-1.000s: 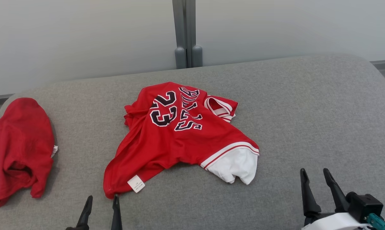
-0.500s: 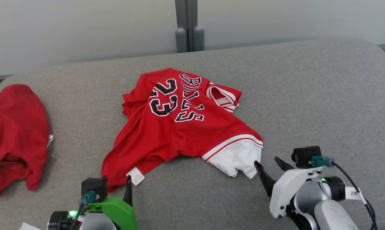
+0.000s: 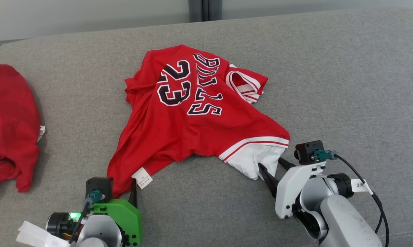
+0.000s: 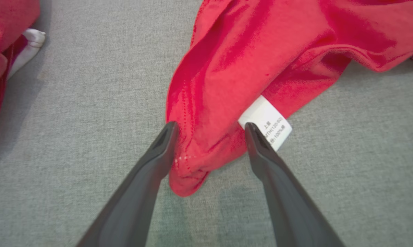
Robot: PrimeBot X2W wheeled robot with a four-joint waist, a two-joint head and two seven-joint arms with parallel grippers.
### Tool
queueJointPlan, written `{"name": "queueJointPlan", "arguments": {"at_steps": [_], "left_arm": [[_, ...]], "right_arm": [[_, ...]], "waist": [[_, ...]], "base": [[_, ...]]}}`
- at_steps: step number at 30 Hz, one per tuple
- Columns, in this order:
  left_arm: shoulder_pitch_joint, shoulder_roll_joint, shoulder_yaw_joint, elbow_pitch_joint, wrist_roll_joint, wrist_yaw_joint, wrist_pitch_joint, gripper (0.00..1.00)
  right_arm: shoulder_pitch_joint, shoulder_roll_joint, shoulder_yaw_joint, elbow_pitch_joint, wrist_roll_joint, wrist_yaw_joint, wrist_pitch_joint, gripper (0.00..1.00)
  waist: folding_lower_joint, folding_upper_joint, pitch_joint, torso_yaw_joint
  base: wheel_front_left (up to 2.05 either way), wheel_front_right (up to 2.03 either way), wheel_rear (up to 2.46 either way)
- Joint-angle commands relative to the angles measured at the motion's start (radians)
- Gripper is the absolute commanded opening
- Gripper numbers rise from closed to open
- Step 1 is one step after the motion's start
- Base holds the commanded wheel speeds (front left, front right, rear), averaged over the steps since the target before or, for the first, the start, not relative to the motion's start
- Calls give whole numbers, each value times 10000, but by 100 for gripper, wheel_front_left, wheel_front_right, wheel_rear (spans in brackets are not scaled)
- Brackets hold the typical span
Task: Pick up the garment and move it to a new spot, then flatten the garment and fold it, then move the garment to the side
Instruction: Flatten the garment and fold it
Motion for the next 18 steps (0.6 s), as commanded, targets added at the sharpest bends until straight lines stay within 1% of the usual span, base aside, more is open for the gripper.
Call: {"name": "queueJointPlan", "arguments": {"at_steps": [1, 2, 3, 7, 8, 10, 11, 12, 15, 16, 18], "left_arm": [[-166, 82, -24, 45, 18, -38, 24, 76], [-146, 107, -30, 42, 29, -24, 26, 68], [-66, 170, -48, 20, 72, -6, 54, 66], [338, 376, -97, -306, 91, -64, 188, 73], [381, 413, -125, -385, 108, -75, 249, 70], [476, 521, -188, -560, 160, -100, 342, 61], [529, 548, -208, -629, 151, -119, 381, 54], [558, 569, -228, -687, 138, -131, 421, 51], [571, 635, -283, -867, 137, -150, 552, 47], [563, 653, -295, -879, 139, -135, 585, 44], [523, 691, -332, -848, 140, -159, 699, 33]], "right_arm": [[-87, -18, 119, 162, 44, -13, -10, 100], [-94, -18, 180, 228, 34, -13, -4, 100], [-79, -8, 241, 280, 42, -14, -18, 100], [-47, -7, 436, 291, 158, -13, 32, 100], [-47, -8, 446, 275, 168, -13, 38, 100], [-50, -7, 459, 259, 99, -11, 60, 100], [-65, -8, 454, 252, 60, -11, 78, 100], [-71, -10, 447, 239, 95, -11, 78, 100], [-104, -8, 480, 205, 148, -10, 157, 100], [-123, -8, 498, 199, 159, -8, 183, 100], [-166, -7, 540, 245, 147, -8, 231, 100]], "waist": [[0, 0, 101, 18], [0, 0, 102, 8], [0, 0, 98, -10], [0, 0, 60, -76], [0, 0, 51, -78], [0, 0, 29, -79], [0, 0, 24, -80], [0, 0, 18, -75], [0, 0, 19, -72], [0, 0, 29, -71], [0, 0, 62, -78]], "base": [[0, 0, 0], [0, 0, 0], [0, 0, 0], [0, 0, 0], [0, 0, 0], [0, 0, 0], [0, 0, 0], [0, 0, 0], [0, 0, 0], [0, 0, 0], [0, 0, 0]]}}
